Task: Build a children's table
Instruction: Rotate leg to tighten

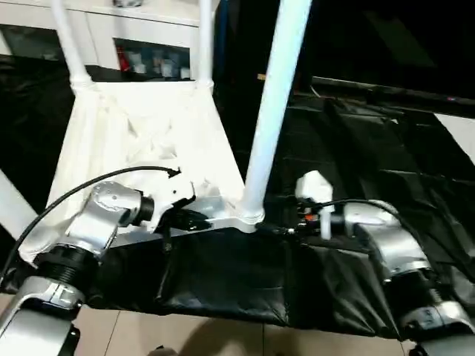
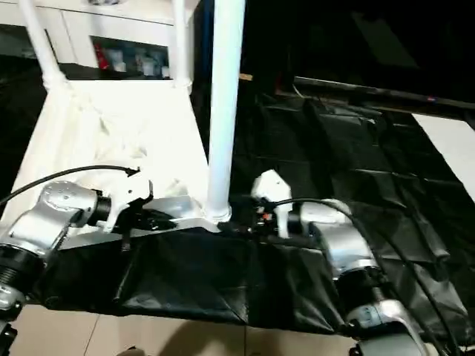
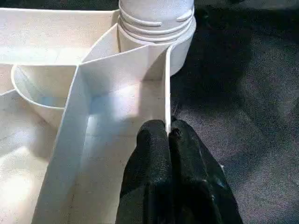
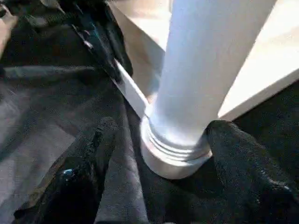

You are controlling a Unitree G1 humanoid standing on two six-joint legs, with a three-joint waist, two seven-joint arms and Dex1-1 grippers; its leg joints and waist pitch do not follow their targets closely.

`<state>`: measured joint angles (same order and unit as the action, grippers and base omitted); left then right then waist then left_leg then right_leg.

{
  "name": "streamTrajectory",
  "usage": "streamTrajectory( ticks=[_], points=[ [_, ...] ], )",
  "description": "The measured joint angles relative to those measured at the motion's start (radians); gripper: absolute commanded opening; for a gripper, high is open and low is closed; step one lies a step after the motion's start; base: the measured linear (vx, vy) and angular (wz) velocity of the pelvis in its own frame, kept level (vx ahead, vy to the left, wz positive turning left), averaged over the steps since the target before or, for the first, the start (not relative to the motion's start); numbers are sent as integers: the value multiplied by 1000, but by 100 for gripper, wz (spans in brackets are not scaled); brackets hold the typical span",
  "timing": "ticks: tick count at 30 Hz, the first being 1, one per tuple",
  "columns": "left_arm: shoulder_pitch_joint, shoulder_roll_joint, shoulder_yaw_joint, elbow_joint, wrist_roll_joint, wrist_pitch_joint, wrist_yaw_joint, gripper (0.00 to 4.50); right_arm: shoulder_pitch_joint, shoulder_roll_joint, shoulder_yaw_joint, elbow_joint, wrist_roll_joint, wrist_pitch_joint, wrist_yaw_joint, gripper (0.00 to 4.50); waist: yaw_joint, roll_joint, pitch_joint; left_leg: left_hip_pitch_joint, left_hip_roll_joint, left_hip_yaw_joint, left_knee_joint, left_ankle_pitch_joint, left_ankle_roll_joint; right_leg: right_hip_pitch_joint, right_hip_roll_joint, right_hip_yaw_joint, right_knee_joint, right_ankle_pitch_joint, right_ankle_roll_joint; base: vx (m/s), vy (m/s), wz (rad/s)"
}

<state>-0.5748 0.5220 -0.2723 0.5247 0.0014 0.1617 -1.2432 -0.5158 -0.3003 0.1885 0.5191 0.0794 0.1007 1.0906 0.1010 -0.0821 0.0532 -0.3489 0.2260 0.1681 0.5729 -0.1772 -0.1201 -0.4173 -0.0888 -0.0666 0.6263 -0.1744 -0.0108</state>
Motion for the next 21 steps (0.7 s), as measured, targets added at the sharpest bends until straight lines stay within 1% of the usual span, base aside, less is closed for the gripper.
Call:
streamTrajectory(
  ticks=[3, 7, 9, 11, 13, 16, 17, 18, 20, 21],
  points=[
    [-3, -5, -1, -1, -4, 9, 1, 6, -32, 21, 14, 43, -15, -13, -40, 343, 3, 0, 0, 0, 0, 0, 0, 0, -1, 0, 0, 0, 0, 0, -1, 0, 0, 0],
    [-4, -11, -2, -8, -5, 17, 2, 6, -49, 46, 16, 80, -17, -25, -62, 343, 8, 0, 0, 0, 0, 0, 0, 0, -1, 0, 0, 0, 0, 0, -1, 0, 0, 0],
    [-4, -12, -2, -10, -6, 19, 2, 0, -59, 52, 16, 94, -20, -27, -64, 306, 10, 0, 0, 0, 0, 0, 0, 0, -1, -1, 0, 0, 0, 0, -1, 0, 0, 0],
    [-3, -13, -2, -11, -5, 20, 3, 0, -72, 54, 16, 114, -25, -35, -65, 301, 10, 0, 0, -1, 0, 0, 0, 0, -1, -1, 0, 0, 0, 0, -1, 0, 0, 0],
    [-3, -13, -2, -11, -5, 24, 6, 0, -78, 57, 16, 125, -30, -45, -66, 275, 10, 0, 0, -1, 0, 0, 0, 0, -1, 0, 0, 0, 0, 0, -1, 0, 0, 0],
    [-3, -12, -2, -11, -5, 29, 10, 0, -86, 63, 15, 133, -29, -58, -69, 266, 9, 0, 0, 0, 0, 0, 0, 0, -1, 0, 0, 0, 0, 0, -1, 0, 0, 0],
    [-3, -12, -2, -11, -5, 29, 13, 0, -91, 65, 15, 139, -29, -61, -70, 258, 9, 0, 0, 0, 0, 0, 0, 0, -1, 0, 0, 0, 0, 0, 0, 0, 0, 0],
    [-3, -12, -2, -10, -4, 29, 15, 0, -99, 67, 16, 152, -29, -64, -69, 236, 9, 0, 0, 0, 0, 0, 0, 0, -1, 0, 0, 0, 0, 0, 0, 0, 0, 0],
    [-3, -12, -2, -10, -4, 29, 16, 0, -102, 69, 15, 155, -29, -67, -67, 231, 9, 0, 0, 0, 0, 0, 0, 1, -1, 0, 0, 0, 0, 0, 0, 0, 0, 0],
    [-3, -10, -2, -10, -4, 28, 15, 0, -104, 69, 14, 159, -28, -68, -66, 220, 8, 0, 0, 0, 0, 0, 0, 1, -1, 0, 0, 0, 0, 0, 0, 0, 0, 0]
  ],
)
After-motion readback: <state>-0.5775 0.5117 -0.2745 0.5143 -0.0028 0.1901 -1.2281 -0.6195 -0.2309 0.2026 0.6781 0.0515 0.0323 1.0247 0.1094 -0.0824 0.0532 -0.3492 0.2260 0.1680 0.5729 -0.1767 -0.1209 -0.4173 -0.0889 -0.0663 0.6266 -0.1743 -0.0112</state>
